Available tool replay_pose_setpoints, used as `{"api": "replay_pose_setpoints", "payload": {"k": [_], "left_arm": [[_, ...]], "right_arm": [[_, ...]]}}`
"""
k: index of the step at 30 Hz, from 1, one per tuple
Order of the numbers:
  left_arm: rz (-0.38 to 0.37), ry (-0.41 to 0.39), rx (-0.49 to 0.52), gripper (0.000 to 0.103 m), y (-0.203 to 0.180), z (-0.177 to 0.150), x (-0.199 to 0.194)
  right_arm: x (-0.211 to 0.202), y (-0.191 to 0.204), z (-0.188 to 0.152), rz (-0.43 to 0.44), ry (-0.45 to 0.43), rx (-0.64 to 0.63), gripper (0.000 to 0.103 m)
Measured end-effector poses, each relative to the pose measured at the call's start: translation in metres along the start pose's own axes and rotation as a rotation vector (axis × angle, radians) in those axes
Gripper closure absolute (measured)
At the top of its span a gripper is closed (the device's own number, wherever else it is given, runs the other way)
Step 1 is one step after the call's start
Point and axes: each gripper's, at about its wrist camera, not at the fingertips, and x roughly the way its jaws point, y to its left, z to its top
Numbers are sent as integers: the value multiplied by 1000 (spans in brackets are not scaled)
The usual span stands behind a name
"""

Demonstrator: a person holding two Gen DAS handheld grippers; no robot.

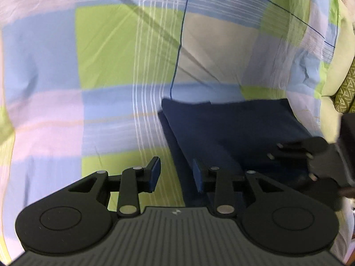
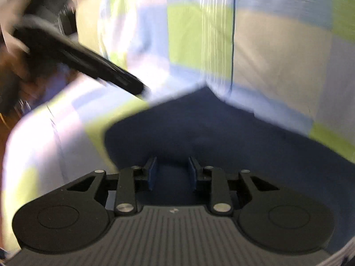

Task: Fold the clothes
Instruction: 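Press the folded navy top flat with both open grippers, then grasp one end of the folded navy top with both grippers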

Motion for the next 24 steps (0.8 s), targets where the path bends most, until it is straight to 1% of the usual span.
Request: {"api": "replay_pose_setpoints", "payload": {"k": [2, 4, 6, 8, 11, 12, 13, 14, 16, 18, 19, 22, 23, 24], "left_arm": [[-36, 10, -17, 65, -4, -10, -8], [-66, 28, -32, 65, -10, -18, -7], [-83, 44, -47, 64, -12, -23, -1], [-81, 70, -58, 63, -14, -30, 12], [-87, 54, -68, 61, -11, -36, 14], [-93, 43, -51, 60, -10, -36, 10], [-99, 36, -17, 60, -10, -37, 7], [-115, 36, 39, 58, -10, -35, 5], [-175, 70, 136, 57, -8, -32, 8], [-266, 121, 227, 57, -4, -29, 15], [-324, 154, 290, 56, -1, -26, 22], [-331, 180, 420, 56, 0, -22, 35], [-325, 178, 450, 51, 0, -20, 38], [-326, 175, 471, 51, 0, -18, 40]], "right_arm": [[6, -7, 6, -1, 4, 17, 78], [3, -10, 6, -1, 12, 14, 78], [-1, -13, 7, 3, 24, 41, 78], [-7, -12, 15, 6, 27, 79, 76], [-21, -13, 29, 0, -20, 144, 75], [-16, -15, 36, 7, -24, 150, 75], [-11, -18, 43, 13, -27, 156, 74], [-7, -20, 50, 19, -30, 160, 73], [3, -27, 59, 38, -13, 146, 70], [16, -34, 67, 34, 11, 127, 68], [21, -36, 70, 32, 21, 117, 68], [38, -44, 74, 11, 64, 93, 67], [43, -46, 74, 3, 77, 86, 66], [44, -47, 74, 2, 80, 85, 66]]}}
